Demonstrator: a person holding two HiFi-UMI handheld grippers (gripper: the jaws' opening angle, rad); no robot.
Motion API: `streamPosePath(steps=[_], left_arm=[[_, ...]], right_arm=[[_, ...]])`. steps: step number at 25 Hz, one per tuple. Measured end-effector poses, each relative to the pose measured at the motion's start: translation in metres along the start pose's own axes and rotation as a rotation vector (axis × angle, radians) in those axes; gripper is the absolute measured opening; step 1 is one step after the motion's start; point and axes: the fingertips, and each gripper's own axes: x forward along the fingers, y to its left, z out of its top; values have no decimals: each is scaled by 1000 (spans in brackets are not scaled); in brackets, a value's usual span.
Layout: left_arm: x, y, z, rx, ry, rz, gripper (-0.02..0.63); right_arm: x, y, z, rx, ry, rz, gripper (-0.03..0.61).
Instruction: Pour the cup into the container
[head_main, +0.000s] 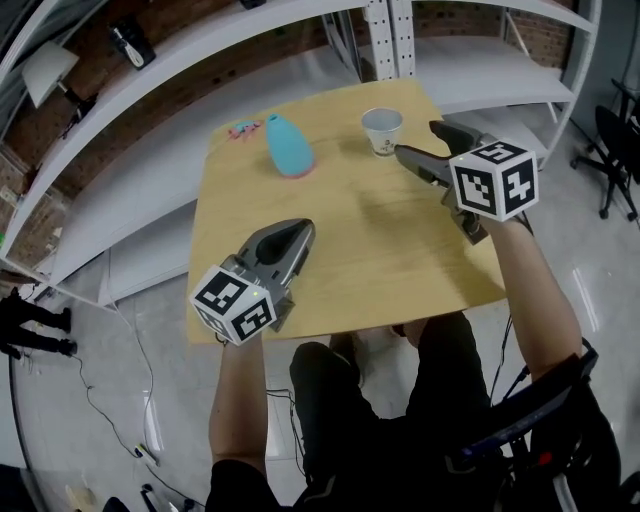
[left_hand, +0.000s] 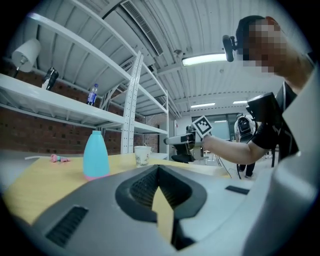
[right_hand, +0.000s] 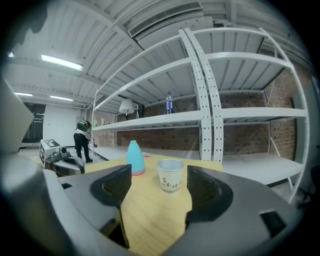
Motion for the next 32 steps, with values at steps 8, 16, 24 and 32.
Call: streamPosePath(steps=[8, 16, 24, 32], left_arm=[[-81, -120, 34, 5, -36, 35, -2], [-169, -272, 46, -16, -54, 85, -2], [-268, -429, 43, -23, -75, 156, -2], [-366, -584, 66, -84, -79, 207, -2]], right_arm=[[-130, 85, -13, 21, -59, 23, 328], [-280, 194, -33, 49, -121, 105, 263], [-432, 298, -71, 55, -166, 123, 2], [-594, 396, -73, 63, -138, 128, 2]])
